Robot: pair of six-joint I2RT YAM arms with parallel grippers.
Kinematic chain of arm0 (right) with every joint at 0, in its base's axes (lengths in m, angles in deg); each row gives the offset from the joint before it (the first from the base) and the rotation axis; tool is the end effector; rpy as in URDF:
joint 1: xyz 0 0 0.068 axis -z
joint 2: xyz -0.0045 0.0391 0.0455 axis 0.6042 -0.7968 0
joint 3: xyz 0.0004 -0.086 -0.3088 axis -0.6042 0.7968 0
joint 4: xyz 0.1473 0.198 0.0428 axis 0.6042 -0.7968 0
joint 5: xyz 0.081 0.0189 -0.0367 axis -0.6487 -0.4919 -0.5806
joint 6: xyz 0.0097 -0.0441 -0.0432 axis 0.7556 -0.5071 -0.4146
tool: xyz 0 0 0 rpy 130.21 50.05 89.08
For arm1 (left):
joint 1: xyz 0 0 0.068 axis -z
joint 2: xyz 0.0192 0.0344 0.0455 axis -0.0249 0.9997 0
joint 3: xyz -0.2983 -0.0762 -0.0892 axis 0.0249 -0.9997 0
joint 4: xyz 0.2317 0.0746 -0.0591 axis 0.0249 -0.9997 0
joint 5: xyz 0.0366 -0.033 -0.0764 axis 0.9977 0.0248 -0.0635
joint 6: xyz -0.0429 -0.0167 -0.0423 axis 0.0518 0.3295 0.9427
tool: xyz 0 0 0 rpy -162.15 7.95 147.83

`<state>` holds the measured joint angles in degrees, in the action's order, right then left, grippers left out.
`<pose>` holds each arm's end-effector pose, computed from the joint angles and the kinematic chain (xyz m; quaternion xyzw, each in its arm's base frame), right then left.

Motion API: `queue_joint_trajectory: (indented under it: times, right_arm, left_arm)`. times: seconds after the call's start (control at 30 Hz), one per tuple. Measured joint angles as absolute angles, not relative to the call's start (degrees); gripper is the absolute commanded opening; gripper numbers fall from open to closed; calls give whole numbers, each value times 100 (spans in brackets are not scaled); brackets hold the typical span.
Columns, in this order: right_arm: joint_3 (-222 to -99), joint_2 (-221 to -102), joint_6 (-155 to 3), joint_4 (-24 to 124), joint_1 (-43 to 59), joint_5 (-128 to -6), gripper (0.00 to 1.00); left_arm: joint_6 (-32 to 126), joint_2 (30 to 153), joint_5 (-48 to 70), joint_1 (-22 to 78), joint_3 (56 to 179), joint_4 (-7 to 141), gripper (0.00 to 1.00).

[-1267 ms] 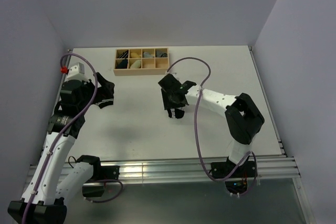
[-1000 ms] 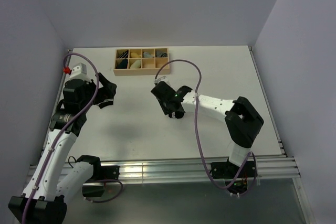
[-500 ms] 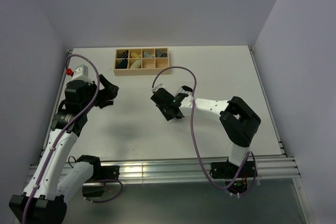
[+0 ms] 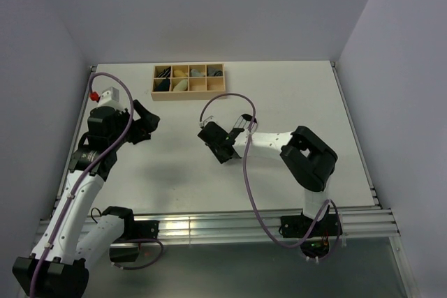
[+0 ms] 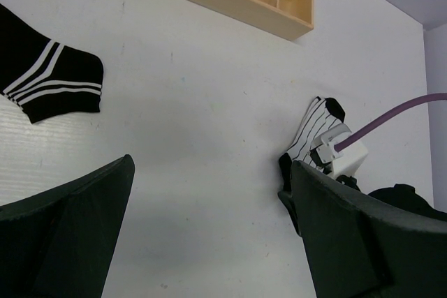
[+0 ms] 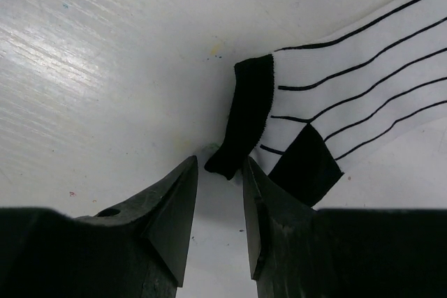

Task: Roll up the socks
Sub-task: Roll the sock at the center of the board.

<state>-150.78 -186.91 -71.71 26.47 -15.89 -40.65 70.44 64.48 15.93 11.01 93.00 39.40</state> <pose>0.2389 0.2921 0.2015 -0.3092 0.9114 -0.0169 0.2712 0.1505 -0.0281 0.3527 -0.1714 0.8290 -0.2237 0.4831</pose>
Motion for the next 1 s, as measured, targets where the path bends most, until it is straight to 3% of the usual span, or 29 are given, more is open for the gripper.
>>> queue_joint_trajectory:
  times: [0.33, 0.43, 0.63, 0.83, 1.0]
  right_arm:
    - [-14939, -18685, -6935, 2892, -1595, -3929, 45]
    - [-14884, -18663, -6785, 2951, -1595, -3909, 37]
    - [-14897, -18740, -6548, 2977, -1606, -3765, 0]
    - [-14890, -18715, -6548, 2999, -1621, -3802, 0]
    - [-14812, -18547, -6614, 3100, -1545, -4535, 0]
  left_arm:
    - [7065, 6555, 1578, 1101, 9300, 3901, 99]
    - [7070, 6633, 1545, 1101, 9300, 3901, 99]
    - [7122, 6819, 1401, 1101, 9300, 3905, 99]
    - [7214, 6904, 1250, 1101, 9300, 3925, 100]
    - [7345, 6974, 1091, 1142, 9235, 4128, 100]
